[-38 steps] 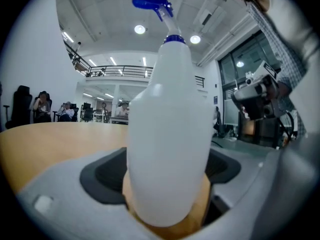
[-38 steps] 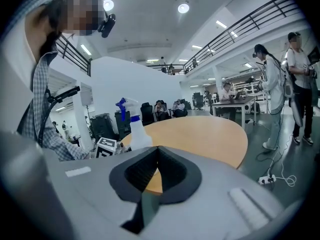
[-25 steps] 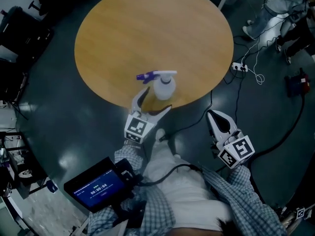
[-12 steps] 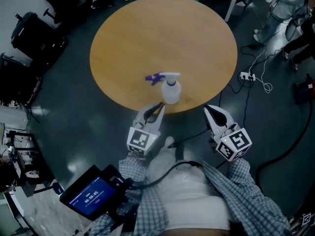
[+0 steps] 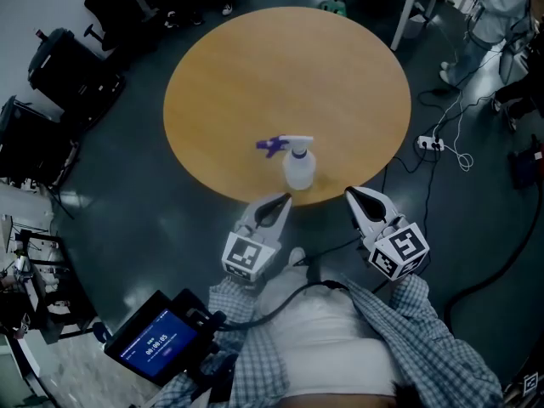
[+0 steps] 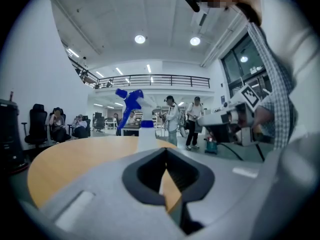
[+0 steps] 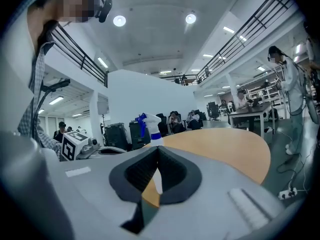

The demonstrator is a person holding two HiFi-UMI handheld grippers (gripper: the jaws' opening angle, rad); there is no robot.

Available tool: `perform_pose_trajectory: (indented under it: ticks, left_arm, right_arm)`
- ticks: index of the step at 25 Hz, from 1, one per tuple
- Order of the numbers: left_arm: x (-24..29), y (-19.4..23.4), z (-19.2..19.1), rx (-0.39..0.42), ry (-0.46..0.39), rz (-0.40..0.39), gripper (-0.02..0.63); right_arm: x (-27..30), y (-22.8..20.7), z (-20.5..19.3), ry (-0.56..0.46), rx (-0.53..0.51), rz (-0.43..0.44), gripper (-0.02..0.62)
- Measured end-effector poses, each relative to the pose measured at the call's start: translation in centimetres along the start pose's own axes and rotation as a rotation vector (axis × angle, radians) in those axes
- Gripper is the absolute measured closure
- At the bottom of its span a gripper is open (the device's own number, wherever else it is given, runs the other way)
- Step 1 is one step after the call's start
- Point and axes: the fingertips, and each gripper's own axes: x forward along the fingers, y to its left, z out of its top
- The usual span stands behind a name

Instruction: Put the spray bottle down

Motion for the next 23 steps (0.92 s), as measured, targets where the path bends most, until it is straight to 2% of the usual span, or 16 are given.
perform_pose_trajectory:
  ticks: [23]
  left_arm:
    - [-0.16,0.42,-0.99,-0.04,0.011,0.023,0.607]
  right_arm:
    - [-0.1,-0.05,-0.45,0.018,0.008,-0.004,0.592]
